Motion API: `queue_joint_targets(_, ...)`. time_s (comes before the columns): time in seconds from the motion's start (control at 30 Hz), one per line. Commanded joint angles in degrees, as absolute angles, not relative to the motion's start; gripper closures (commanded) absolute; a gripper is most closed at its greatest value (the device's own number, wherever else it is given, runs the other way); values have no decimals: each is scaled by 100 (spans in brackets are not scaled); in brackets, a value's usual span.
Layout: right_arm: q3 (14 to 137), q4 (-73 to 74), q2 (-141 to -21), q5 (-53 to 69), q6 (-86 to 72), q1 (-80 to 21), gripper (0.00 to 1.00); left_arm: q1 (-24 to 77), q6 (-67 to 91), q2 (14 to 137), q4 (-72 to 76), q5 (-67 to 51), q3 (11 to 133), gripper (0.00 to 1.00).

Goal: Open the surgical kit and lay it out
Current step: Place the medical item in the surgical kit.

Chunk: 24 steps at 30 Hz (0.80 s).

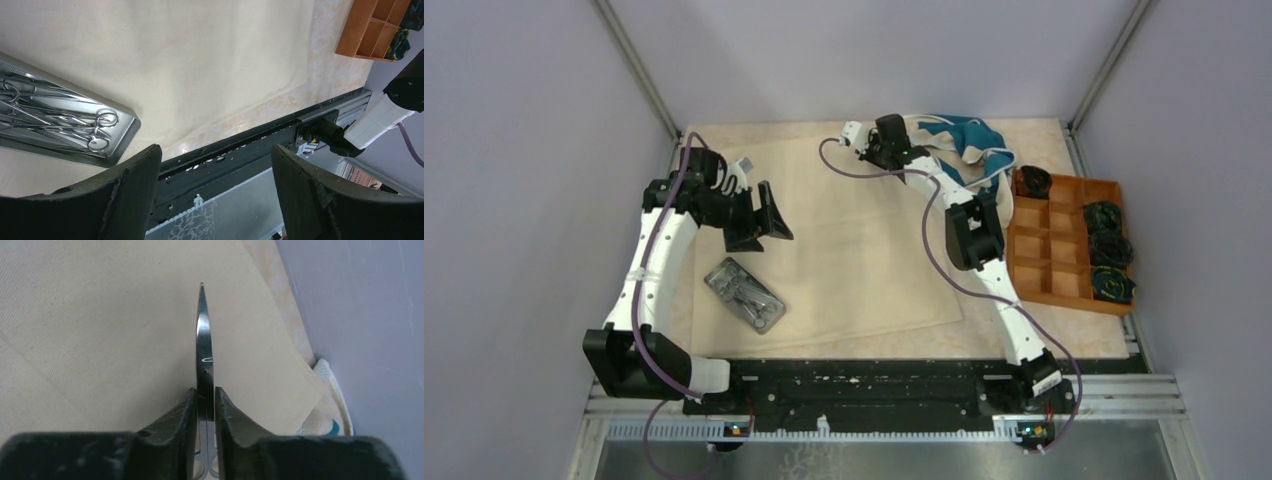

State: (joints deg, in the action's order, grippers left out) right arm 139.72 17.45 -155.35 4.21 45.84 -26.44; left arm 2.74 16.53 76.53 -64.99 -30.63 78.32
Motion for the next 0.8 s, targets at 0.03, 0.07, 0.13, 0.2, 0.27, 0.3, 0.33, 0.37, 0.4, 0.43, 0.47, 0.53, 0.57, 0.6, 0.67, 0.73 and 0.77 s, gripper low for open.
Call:
queue_joint_targets(0.03, 14253, 1447, -15745, 446, 4499, -2626, 67, 290, 1620, 7620, -6552, -3075, 7959, 14)
queue_joint_targets(0.07, 14251, 1404, -15732, 444, 4467, -2625, 59, 290, 1644, 7605, -6553, -3076, 7944, 14)
queue_joint_targets(0.13, 14296, 1354, -15672, 336, 4348, -2643, 50, 290, 1688, 7565, -6557, -3066, 7919, 14)
queue_joint_targets(0.2, 14463, 1405, -15567, 226, 4115, -2657, 43, 290, 1745, 7507, -6553, -2986, 7887, 14)
queue_joint_targets(0.27, 14752, 1618, -15429, 100, 3733, -2683, 40, 290, 1845, 7480, -6545, -2840, 7854, 13)
queue_joint_targets(0.3, 14820, 1734, -15226, 146, 3419, -2701, 39, 286, 1918, 7492, -6549, -2779, 7860, 13)
queue_joint_targets(0.33, 14731, 1800, -14997, 230, 3055, -2724, 40, 277, 2011, 7511, -6551, -2724, 7858, 13)
queue_joint_targets(0.37, 14512, 1792, -14671, 319, 2578, -2760, 38, 273, 2106, 7533, -6556, -2634, 7857, 13)
queue_joint_targets(0.4, 14198, 1773, -14329, 405, 2033, -2804, 23, 273, 2213, 7552, -6568, -2514, 7845, 13)
queue_joint_targets(0.43, 13834, 1739, -13994, 327, 1674, -2881, 16, 274, 2327, 7569, -6592, -2378, 7836, 13)
queue_joint_targets(0.47, 13507, 1764, -13654, 234, 1346, -2945, 14, 265, 2472, 7575, -6623, -2233, 7803, 13)
queue_joint_targets(0.53, 12875, 1971, -13063, 64, 977, -3128, 14, 247, 2747, 7533, -6629, -2067, 7673, 13)
queue_joint_targets(0.57, 12575, 2082, -12760, -113, 805, -3228, 14, 240, 2881, 7480, -6588, -2005, 7571, 13)
queue_joint_targets(0.6, 12225, 2216, -12468, -203, 717, -3341, 9, 240, 3007, 7401, -6537, -1912, 7469, 13)
queue_joint_targets(0.67, 11356, 2354, -11829, -265, 535, -3532, 3, 237, 3359, 7228, -6452, -1645, 7187, 14)
queue_joint_targets(0.73, 10422, 2272, -11065, -95, 363, -3687, 1, 237, 3649, 7036, -6360, -1316, 6901, 15)
queue_joint_targets(0.77, 9905, 2162, -10670, -47, 231, -3762, 1, 237, 3865, 6976, -6407, -1097, 6773, 16)
